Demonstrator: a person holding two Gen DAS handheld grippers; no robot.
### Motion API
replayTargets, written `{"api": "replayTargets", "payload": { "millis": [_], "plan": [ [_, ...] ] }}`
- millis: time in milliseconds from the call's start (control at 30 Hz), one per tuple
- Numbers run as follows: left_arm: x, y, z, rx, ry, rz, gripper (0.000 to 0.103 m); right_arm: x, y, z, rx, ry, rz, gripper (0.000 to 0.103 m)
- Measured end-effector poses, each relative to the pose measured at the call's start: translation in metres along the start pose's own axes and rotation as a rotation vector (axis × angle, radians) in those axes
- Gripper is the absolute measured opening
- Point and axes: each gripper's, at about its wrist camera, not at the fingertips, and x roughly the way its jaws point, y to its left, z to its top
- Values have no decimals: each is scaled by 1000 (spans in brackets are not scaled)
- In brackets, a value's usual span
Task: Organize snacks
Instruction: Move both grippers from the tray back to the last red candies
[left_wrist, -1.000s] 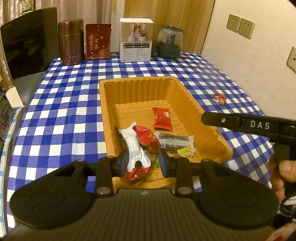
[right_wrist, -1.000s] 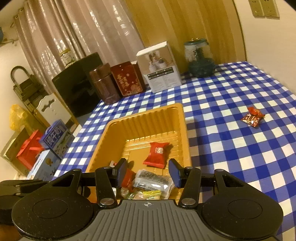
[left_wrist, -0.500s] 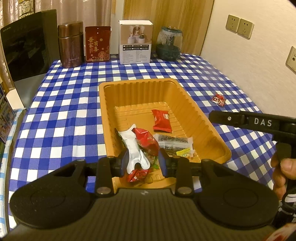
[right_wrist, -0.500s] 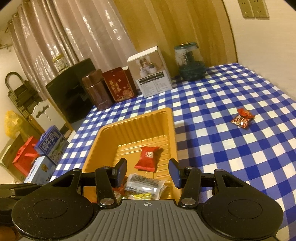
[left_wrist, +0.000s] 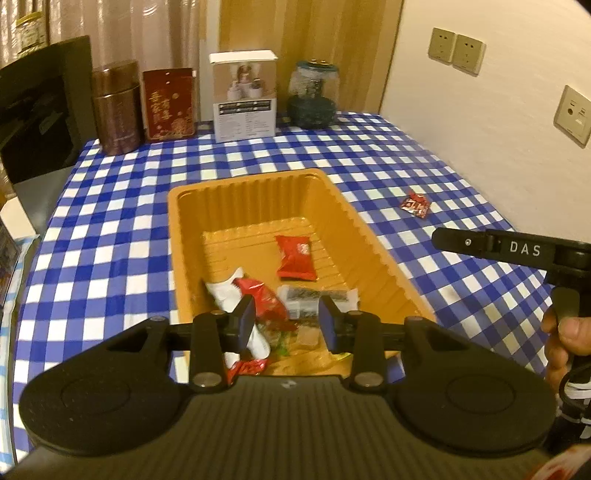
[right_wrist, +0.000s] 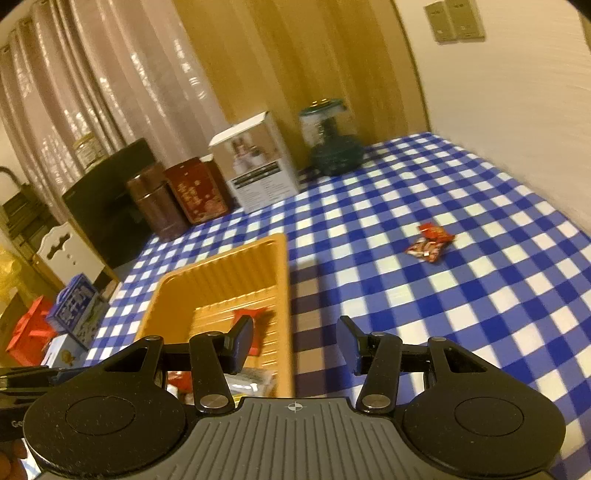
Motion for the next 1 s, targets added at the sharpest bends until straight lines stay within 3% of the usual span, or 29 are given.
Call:
{"api": "replayTargets", "payload": {
  "millis": [300,433,1000],
  "plan": [
    [10,-27,20,50,-16,-35,38,-11,-34,8,47,-29,-65,50],
    [17,-39,31,70,-20,-57,45,-15,-48,11,64,-42,-92,50],
    [59,-78,74,86,-59,-111,54,-21,-102,31,96,-86,-196,50]
  ]
}}
